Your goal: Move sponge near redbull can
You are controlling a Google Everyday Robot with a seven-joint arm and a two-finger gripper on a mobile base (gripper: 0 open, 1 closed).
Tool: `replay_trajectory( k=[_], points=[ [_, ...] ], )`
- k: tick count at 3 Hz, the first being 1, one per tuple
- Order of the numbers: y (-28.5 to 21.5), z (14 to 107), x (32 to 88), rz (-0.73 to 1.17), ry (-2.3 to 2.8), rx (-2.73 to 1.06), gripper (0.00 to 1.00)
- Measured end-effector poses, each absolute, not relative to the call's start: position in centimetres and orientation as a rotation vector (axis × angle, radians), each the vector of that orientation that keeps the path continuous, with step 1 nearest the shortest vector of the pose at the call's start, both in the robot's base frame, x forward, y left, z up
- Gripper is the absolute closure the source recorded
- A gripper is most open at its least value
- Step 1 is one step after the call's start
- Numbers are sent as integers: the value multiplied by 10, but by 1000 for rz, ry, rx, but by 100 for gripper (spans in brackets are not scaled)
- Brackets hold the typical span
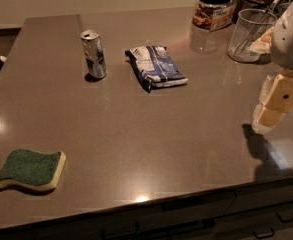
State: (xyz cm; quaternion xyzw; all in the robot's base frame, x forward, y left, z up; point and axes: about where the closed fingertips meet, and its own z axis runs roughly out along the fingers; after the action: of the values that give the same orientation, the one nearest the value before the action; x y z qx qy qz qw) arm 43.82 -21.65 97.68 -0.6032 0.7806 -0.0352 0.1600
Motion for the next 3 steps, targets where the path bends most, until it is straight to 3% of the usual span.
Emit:
replay_trajectory(
  k=[2, 3],
  points=[
    [-204, 970, 441, -19, 2197, -1699, 0],
    [-178, 956, 442, 201, 2118, -1642, 0]
  ],
)
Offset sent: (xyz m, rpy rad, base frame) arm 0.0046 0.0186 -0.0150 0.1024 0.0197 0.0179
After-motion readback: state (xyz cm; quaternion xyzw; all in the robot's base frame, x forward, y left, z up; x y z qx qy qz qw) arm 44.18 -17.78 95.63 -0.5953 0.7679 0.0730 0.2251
